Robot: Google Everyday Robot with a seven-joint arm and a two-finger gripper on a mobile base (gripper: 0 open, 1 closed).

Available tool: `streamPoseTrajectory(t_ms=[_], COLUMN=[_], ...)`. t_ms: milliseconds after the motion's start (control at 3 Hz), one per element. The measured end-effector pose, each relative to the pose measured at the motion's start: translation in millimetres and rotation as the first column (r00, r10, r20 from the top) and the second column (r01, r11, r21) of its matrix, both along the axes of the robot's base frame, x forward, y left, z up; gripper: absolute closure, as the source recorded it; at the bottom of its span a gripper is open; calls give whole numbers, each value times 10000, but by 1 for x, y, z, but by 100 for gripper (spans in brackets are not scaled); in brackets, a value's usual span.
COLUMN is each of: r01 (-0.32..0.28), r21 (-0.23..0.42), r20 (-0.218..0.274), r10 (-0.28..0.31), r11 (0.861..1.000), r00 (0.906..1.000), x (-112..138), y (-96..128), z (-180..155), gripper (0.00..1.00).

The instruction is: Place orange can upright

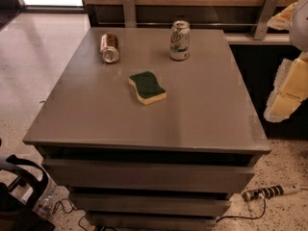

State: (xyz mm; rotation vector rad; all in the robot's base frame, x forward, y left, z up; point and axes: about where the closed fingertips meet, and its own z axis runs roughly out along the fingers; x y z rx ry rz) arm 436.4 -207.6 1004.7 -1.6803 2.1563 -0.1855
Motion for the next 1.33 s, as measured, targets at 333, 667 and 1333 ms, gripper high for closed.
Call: streamPoseTrajectory(t_ms=[333, 667, 1333], r01=[-2, -144, -707], r21=[1, 49, 939], r20=[5, 213, 583], r10=[2, 143, 654], r11=[10000, 9999, 9931], r00=[10000, 9997, 9962], x=[0, 9, 59], y=[0, 5, 50], z=[0, 9, 42], gripper=[0, 0, 0])
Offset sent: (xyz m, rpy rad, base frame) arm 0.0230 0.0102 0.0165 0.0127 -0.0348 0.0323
